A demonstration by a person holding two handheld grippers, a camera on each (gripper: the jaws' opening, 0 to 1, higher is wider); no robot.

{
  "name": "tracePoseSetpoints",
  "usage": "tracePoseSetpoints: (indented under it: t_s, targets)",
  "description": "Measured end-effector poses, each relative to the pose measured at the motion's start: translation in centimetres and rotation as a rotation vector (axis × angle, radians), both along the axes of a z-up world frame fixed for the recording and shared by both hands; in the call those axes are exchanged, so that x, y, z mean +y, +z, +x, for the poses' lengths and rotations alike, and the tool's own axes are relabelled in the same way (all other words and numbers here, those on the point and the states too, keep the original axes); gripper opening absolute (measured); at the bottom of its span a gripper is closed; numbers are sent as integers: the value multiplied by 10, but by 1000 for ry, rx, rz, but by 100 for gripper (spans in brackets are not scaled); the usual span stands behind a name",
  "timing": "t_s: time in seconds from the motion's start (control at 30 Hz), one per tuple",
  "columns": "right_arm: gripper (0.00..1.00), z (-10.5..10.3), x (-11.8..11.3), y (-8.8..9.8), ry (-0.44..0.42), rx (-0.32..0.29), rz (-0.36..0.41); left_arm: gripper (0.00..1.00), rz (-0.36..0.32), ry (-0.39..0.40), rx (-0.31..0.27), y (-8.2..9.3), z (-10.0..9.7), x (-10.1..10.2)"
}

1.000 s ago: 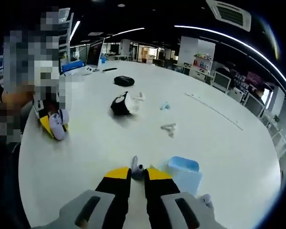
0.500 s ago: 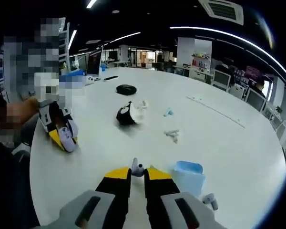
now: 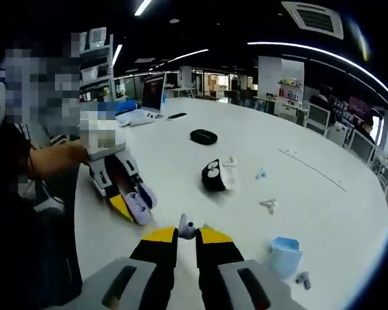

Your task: Pick up the earbuds from the table and place the earbuds into the earbud case

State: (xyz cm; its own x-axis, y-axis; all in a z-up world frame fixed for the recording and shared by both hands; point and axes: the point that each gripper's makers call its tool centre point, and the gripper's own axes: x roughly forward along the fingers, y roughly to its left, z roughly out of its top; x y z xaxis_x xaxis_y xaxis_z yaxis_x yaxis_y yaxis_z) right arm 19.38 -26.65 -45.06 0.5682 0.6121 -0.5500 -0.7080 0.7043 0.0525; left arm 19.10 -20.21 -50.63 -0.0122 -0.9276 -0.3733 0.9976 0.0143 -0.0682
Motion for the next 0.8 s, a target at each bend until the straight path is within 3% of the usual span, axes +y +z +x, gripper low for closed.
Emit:
tracePoseSetpoints:
  t_s: [0.37, 0.8]
  targets:
    - [11, -19, 45, 3, 110, 32, -14, 19, -2, -1, -6, 0, 0, 0]
    - [11, -17, 73, -10, 155, 83, -57, 19, -4, 3, -26, 0, 1, 0]
